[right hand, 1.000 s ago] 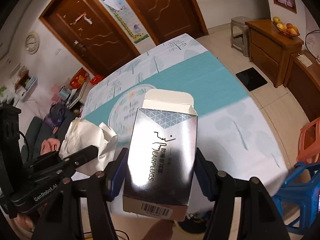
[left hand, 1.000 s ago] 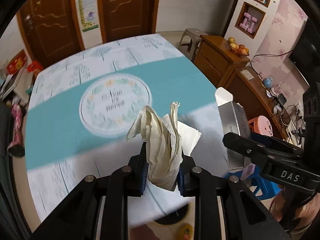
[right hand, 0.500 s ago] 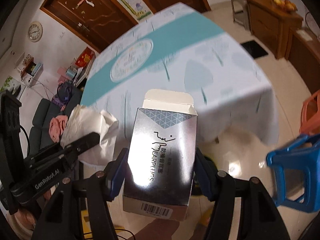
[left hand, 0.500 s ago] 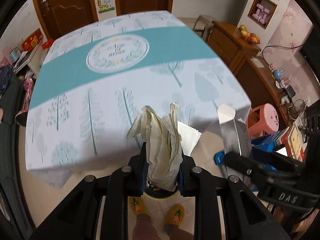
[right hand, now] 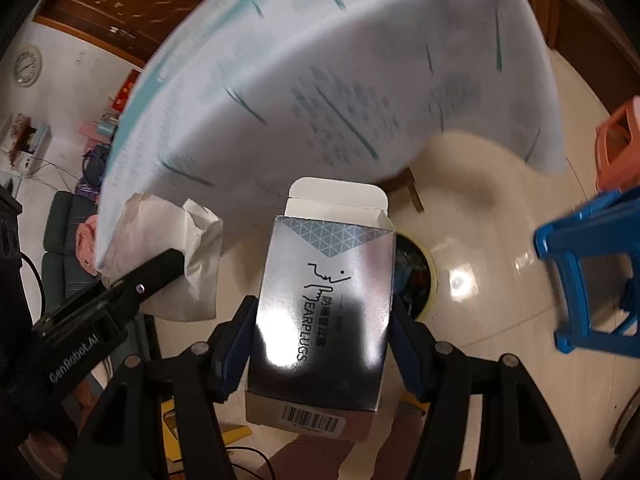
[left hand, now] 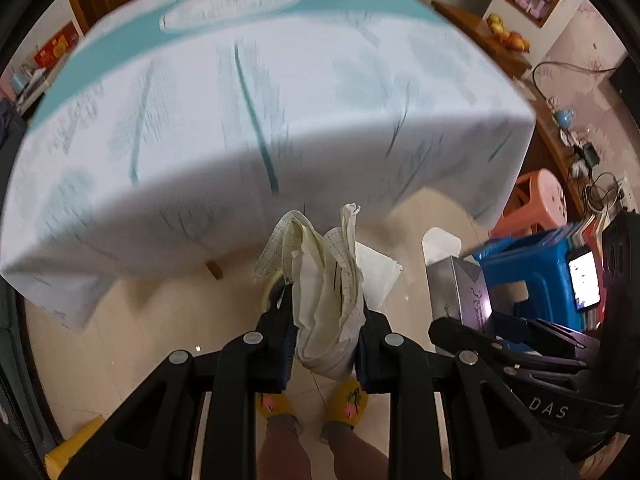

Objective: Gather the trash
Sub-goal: 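Carry the tissue and silver earplug box with both grippers over the bin, then open both grippers to drop the tissue and box into the bin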

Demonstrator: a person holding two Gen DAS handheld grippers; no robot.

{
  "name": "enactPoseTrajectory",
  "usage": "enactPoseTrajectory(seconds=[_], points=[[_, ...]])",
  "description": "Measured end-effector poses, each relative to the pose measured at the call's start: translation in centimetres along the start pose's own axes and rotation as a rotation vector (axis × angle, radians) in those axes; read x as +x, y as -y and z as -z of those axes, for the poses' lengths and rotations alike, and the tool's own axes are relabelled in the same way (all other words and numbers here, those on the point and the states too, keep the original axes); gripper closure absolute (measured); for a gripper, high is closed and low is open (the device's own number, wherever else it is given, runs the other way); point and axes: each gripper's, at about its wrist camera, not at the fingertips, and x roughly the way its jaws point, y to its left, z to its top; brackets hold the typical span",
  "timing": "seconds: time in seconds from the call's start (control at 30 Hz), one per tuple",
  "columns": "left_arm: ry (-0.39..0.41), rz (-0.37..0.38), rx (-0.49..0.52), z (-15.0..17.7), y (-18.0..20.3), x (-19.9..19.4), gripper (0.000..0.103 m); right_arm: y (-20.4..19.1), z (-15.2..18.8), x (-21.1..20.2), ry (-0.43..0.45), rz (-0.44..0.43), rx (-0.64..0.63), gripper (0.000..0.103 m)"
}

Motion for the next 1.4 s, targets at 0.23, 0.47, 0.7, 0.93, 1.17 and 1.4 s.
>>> enactPoseTrajectory(seconds=[0.23,0.47,0.7,0.93,1.17,1.4], points=[[-0.043,0.018,0.011,3.5,-0.8,6.5,0.08,2.5,2.0,5.9,-0.031,0.02,0.047,0.04],[-0.073,0.036,0.018,5.7,-1.3,13.1,0.078,5.1,2.9,11.1,-0.017,0.047,0.079,0.04],[-0.095,0.025,0.023,6.6,-1.8,18.3,0.059,6.9,3.7,14.2,0.003,0.076,0.083,0.04],[-0.066,-0.018,0.023,7.0,-2.7,20.3,0.024,8.2,3.7,15.8,0.024,0.089,0.08,0.04],[-0.018,-0.057,-0.03,7.4,-4.2,20.3,0.018,8.4,3.2,17.0,0.032,0.087,0.059,0.039],[-0.011,-0.083,-0.115,7.9,-6.7,19.6,0.018,7.2,2.2,18.3,0.03,0.076,0.02,0.039]])
